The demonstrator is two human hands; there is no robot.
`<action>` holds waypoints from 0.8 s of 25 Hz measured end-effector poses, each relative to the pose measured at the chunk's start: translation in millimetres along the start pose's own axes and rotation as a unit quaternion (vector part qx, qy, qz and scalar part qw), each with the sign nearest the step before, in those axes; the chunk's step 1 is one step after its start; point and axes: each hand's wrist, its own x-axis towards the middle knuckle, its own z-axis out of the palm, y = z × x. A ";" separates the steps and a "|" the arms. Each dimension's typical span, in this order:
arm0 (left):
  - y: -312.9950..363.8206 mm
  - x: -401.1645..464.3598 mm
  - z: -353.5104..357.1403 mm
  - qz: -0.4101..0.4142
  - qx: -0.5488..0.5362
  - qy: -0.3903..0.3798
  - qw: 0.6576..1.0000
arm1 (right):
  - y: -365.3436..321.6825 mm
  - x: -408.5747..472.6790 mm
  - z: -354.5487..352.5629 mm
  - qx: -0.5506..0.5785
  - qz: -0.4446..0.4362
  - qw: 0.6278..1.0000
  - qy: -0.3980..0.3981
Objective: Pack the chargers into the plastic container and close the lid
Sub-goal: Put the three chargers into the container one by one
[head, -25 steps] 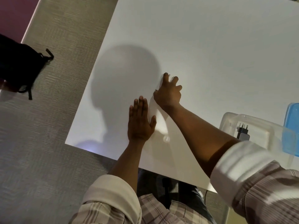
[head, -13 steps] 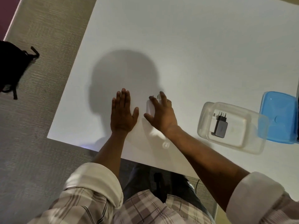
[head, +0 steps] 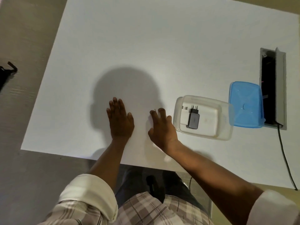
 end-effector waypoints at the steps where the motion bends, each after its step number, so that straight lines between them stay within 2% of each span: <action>1: 14.0 -3.5 4.5 0.001 -0.002 -0.003 1.000 | 2.4 -5.6 -6.4 0.016 0.002 1.000 -0.001; 3: 37.4 -9.1 13.4 0.022 0.004 -0.017 1.000 | 7.0 -19.0 -20.2 0.076 0.004 0.997 0.012; 6: 61.7 -14.3 25.5 0.084 0.029 -0.034 0.995 | 20.7 -37.8 -44.8 0.151 0.004 0.986 0.075; 9: 84.6 -17.7 35.7 0.146 0.019 -0.053 0.988 | 53.9 -47.3 -64.2 0.203 0.074 0.970 0.107; 11: 97.9 -21.6 41.5 0.143 0.010 -0.048 0.988 | 85.4 -48.0 -73.3 0.228 0.130 0.957 0.126; 13: 106.0 -23.0 45.9 0.134 0.003 -0.043 0.990 | 119.6 -46.6 -74.8 0.187 0.153 0.962 0.131; 20: 106.6 -24.3 47.8 0.127 -0.004 -0.037 0.991 | 175.3 -25.9 -51.2 0.198 0.246 0.945 0.082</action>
